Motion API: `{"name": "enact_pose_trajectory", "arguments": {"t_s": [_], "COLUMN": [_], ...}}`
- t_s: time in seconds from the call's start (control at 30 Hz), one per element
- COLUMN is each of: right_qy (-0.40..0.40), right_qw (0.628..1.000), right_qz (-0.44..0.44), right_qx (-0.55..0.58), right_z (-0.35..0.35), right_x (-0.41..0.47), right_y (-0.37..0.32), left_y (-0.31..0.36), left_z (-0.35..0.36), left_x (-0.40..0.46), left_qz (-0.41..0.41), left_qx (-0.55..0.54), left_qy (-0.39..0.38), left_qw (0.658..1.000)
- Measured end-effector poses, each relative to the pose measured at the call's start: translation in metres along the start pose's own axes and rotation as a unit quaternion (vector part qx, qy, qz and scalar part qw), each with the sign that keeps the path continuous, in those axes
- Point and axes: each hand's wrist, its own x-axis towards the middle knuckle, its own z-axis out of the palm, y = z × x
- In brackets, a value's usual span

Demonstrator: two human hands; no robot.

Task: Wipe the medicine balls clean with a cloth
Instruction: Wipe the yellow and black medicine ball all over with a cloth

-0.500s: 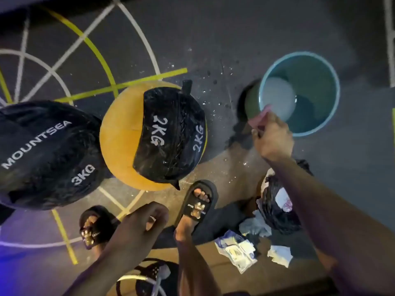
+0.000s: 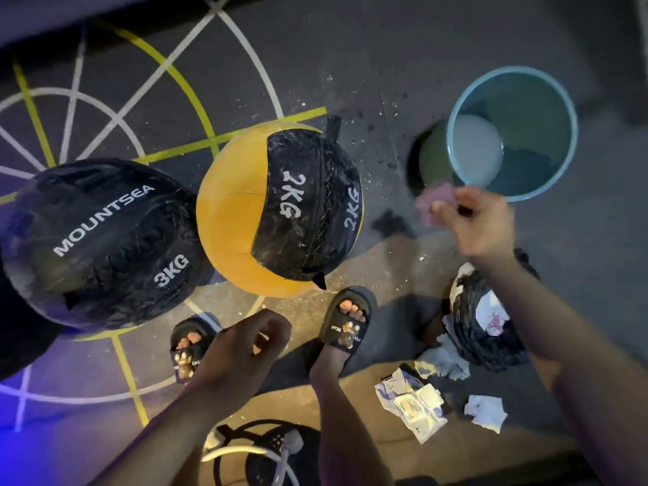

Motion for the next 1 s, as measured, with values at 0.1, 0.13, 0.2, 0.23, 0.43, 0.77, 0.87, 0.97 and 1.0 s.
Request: {"name": "enact_pose_trajectory", "arguments": {"t_s": [0.1, 0.13, 0.2, 0.23, 0.43, 0.77, 0.87, 0.97, 1.0], "right_qy": [-0.098, -0.118, -0.142, -0.151, -0.17, -0.249, -0.251, -0.233, -0.226], "right_qw": [0.981, 0.972, 0.954, 0.948, 0.916, 0.875, 0.88, 0.899, 0.905], "right_qz": [0.003, 0.006, 0.022, 0.027, 0.0, 0.018, -0.007, -0.038, -0.05], "right_qx": [0.168, 0.203, 0.263, 0.28, 0.363, 0.415, 0.403, 0.369, 0.356], "right_z": [0.018, 0.025, 0.039, 0.046, 0.081, 0.135, 0.149, 0.156, 0.157], "right_x": [-0.071, -0.095, -0.143, -0.164, -0.259, -0.29, -0.275, -0.26, -0.254], "right_y": [-0.035, -0.05, -0.079, -0.09, -0.139, -0.13, -0.112, -0.095, -0.09], "left_y": [0.001, 0.0, -0.006, -0.01, -0.017, -0.07, -0.079, -0.087, -0.088], "left_z": [-0.017, -0.023, -0.037, -0.044, -0.08, -0.087, -0.088, -0.085, -0.082], "left_x": [-0.016, -0.021, -0.03, -0.034, -0.06, -0.053, -0.035, -0.014, -0.007], "left_qz": [0.06, 0.072, 0.107, 0.129, 0.252, 0.276, 0.275, 0.295, 0.305], "left_qx": [0.002, -0.004, -0.011, -0.009, -0.004, 0.035, 0.046, 0.044, 0.035], "left_qy": [0.025, 0.031, 0.045, 0.053, 0.071, 0.008, -0.042, -0.099, -0.114], "left_qw": [0.998, 0.997, 0.993, 0.99, 0.965, 0.96, 0.96, 0.949, 0.945]}}
